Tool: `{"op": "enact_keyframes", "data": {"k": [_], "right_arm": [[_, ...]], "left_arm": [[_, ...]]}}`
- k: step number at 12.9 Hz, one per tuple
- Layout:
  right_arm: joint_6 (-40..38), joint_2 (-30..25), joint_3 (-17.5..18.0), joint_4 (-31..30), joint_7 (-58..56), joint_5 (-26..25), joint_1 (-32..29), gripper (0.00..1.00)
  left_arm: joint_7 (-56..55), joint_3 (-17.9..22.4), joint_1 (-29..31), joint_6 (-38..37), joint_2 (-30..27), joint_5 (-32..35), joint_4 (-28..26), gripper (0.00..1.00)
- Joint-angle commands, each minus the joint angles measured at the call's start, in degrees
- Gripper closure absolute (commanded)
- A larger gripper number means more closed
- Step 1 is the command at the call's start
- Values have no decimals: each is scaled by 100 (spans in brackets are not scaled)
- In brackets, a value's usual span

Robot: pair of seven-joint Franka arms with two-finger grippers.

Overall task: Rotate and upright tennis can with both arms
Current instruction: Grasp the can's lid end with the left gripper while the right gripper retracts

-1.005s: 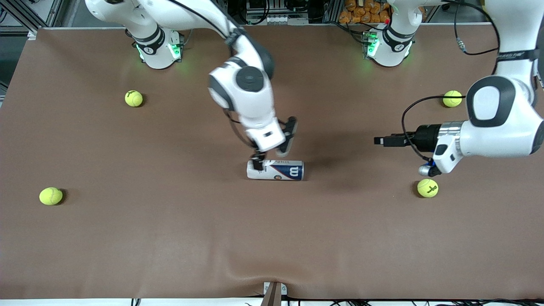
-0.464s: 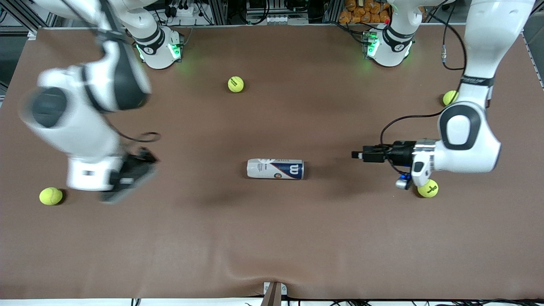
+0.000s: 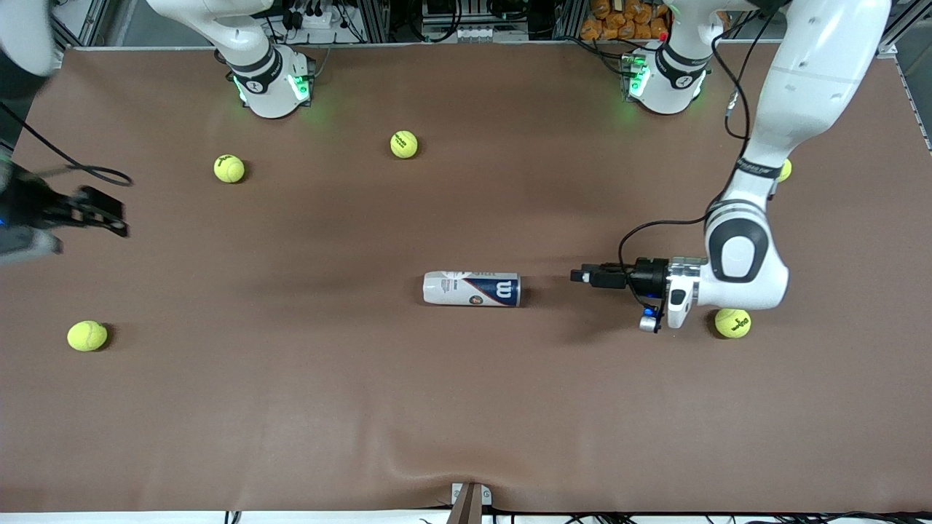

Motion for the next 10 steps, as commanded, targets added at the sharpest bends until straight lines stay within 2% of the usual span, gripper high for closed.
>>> {"op": "enact_keyframes", "data": {"k": [1,6,10], "right_arm": [[-362,-438,60,-219,752,145,-184,0],[-883,-676,69,-228,1422,426,-430,0],[-892,-861,77,-228,1581,365,-404,0]], "left_arm": [[295,-12,-234,318,278,-505,240,0],[1331,-4,-568,539,752,-1736,275,0],[1386,-4,-762,785,841,-1773,346,0]]}}
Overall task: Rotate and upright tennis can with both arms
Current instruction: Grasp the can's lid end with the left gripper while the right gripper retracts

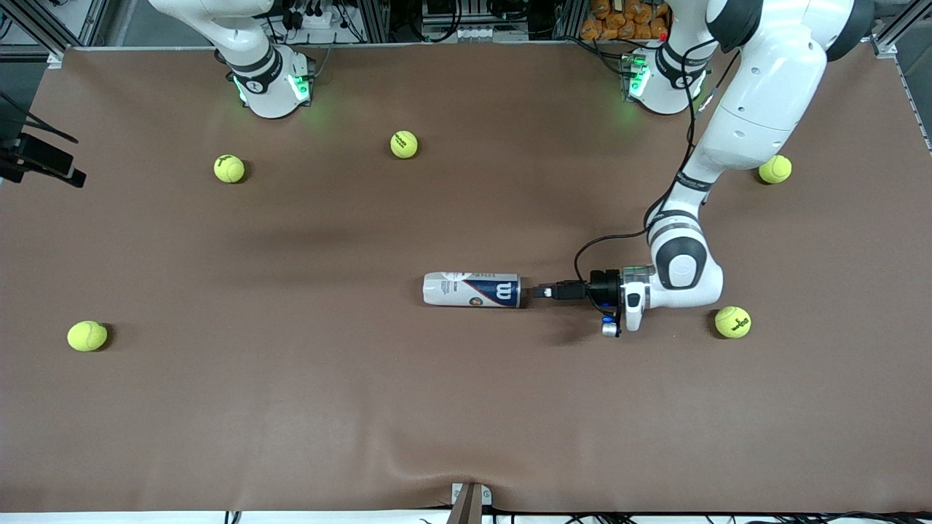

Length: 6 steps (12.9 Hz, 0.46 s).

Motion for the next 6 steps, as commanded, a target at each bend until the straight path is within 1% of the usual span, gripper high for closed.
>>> {"op": "enact_keyframes", "data": {"k": [1,3,4,6], "right_arm": [[-6,-250,82,-187,113,33,-77,0],[-15,-259,82,-169,-18,-229,-85,0],[-15,-268,56,-160,-306,-240,-111,0],[-15,-259,56,-152,-388,-257,-112,0]], "left_arm": [[83,6,-111,106,85,-160,107,5],[92,6,-182,263,173,-178,194,12],[127,6,-243,342,217,-204,212,15],[154,-3,-279,352,296,-213,318,26]]}}
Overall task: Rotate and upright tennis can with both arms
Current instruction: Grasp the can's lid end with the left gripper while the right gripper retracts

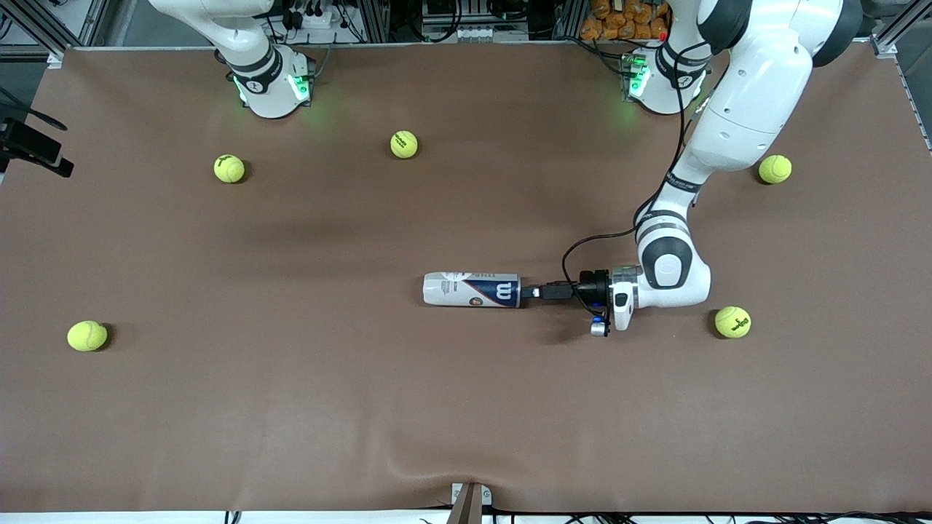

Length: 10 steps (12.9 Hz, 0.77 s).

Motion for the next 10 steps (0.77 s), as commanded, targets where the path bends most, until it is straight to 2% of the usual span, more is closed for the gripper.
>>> {"op": "enact_keyframes", "data": {"k": [1,2,4,5,7,10], "right_arm": [[-40,-166,66,-148,-163,-79,-98,0],[-110,-158,66,-139,-189,-70,-98,0],[-102,-149,66,-122,-190,-61,-98,0],[-67,-114,66,-113,-190,-70,-107,0],[-14,-96,83,-104,-172,-70,-72,0],[-31,-88,83,-113,-163,-8,-89,0]], "left_arm": [[137,-2,-147,99,176,-357,209,28],[137,7,-244,99,176,-489,209,31],[137,7,-385,99,202,-718,244,51],[137,7,-429,99,272,-806,262,63],[137,16,-429,99,238,-842,350,100],[111,59,-350,99,45,-789,359,100]]}}
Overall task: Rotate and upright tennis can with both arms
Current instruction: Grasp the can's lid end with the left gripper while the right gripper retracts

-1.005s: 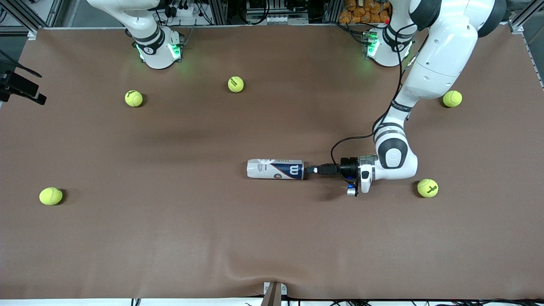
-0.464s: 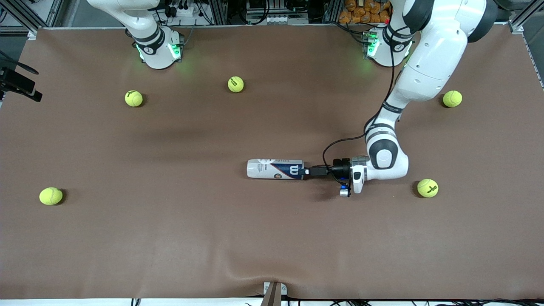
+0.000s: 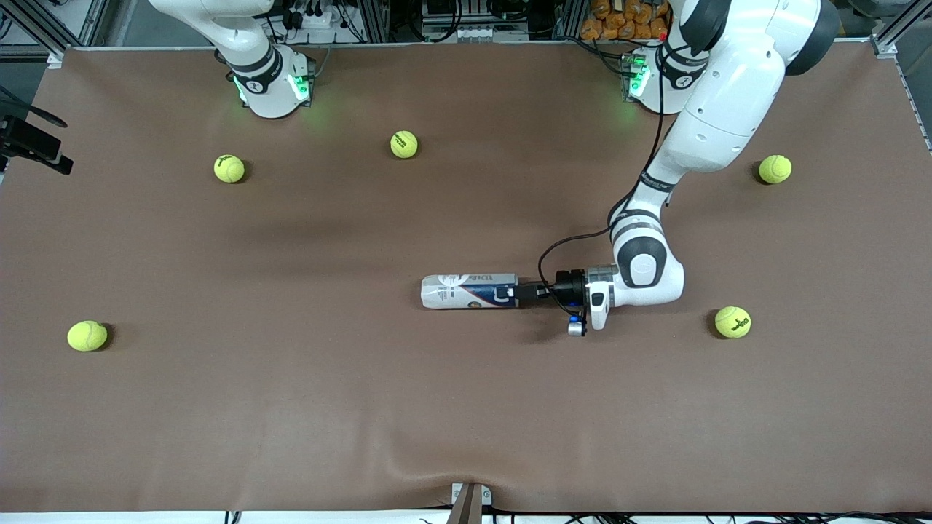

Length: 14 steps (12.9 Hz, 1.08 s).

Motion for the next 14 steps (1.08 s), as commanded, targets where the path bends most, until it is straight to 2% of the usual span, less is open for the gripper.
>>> {"op": "enact_keyframes", "data": {"k": [1,6,9,13,14], "right_arm": [[33,-87,73,-108,-66,0,-85,0],[-11,-79,82,-108,-83,0,-32,0],[-11,-79,82,-108,-83,0,-67,0],[-11,-70,73,-117,-83,0,-59,0],[-11,-70,82,-117,-83,0,-76,0]], "left_arm": [[25,91,14,20,-279,-10,38,100],[-1371,109,-39,142,-790,587,310,100],[-2309,109,-83,160,-1280,1034,337,100],[-5136,48,-65,117,-2045,3219,652,100],[-5813,21,-92,90,-2082,3738,862,100]]}}
